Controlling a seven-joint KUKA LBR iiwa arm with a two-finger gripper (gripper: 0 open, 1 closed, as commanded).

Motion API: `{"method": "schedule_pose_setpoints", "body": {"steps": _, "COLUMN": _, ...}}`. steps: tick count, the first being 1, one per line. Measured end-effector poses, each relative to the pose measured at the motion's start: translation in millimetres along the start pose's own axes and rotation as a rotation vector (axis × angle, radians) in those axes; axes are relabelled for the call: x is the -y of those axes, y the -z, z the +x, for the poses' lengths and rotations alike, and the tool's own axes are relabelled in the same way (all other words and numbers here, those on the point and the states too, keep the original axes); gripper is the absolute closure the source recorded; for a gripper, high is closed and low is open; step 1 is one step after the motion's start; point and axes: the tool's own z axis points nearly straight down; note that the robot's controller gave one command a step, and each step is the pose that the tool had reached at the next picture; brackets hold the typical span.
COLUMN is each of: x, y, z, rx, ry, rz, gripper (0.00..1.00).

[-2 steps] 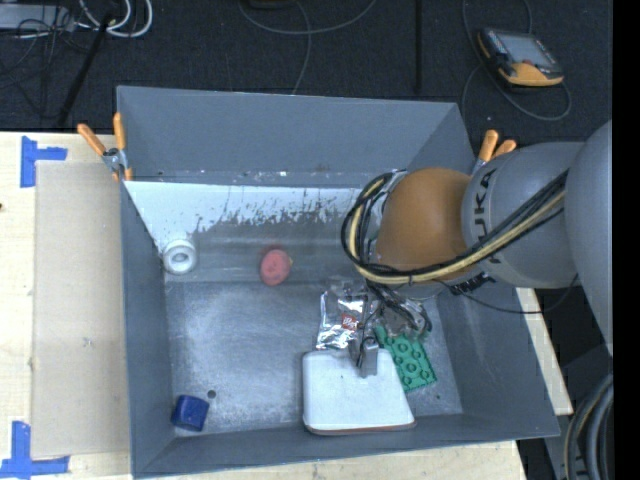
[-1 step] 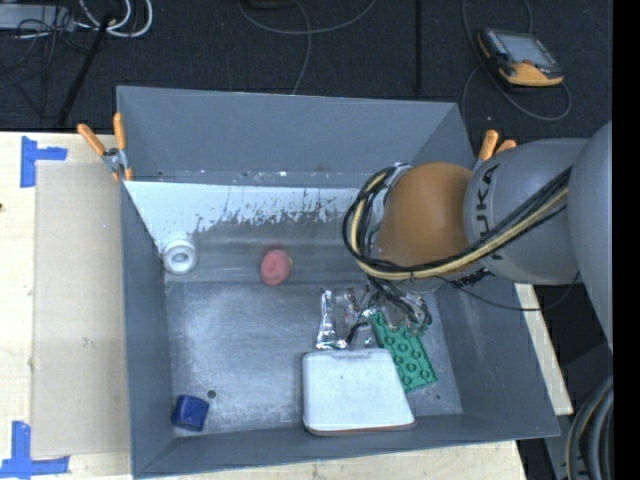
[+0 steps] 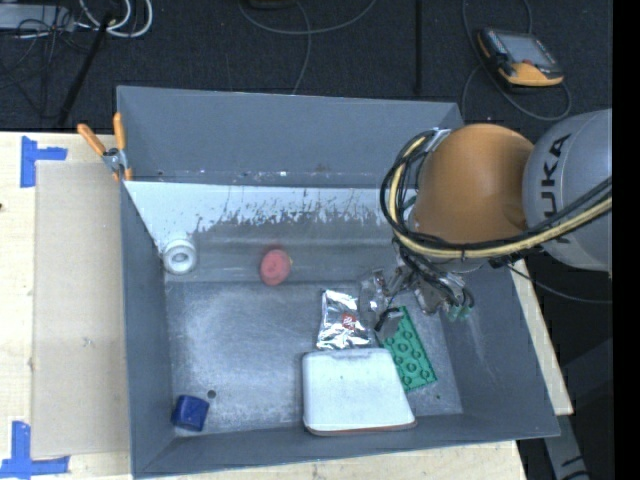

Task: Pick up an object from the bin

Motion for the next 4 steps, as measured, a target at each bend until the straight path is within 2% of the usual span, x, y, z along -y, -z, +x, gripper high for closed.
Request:
{"method": "schedule_pose_setpoints", "body": {"steps": 1, "x": 0.0, "y": -4.5, "z": 1.5, "rx": -0.007, "ry": -0.002, "rz": -0.002, "gripper": 0.00}}
{"method": "schedule_pose_setpoints", "body": {"steps": 2, "x": 19.1, "y": -110.0, "z": -24.1, "rx": -0.011, "ry": -0.021, "rz": -0.003, "gripper": 0.00}}
{"method": "schedule_pose_setpoints", "body": {"steps": 3, "x": 19.8, "y": -106.7, "z": -25.7, "rx": 0.000, "ry": -0.023, "rz": 0.000, "gripper": 1.00}}
{"method": "schedule_pose_setpoints", "body": {"steps": 4, "x": 24.6, "y": 6.1, "z": -35.8, "rx": 0.002, "ry": -0.006, "rz": 0.001, "gripper": 1.00}}
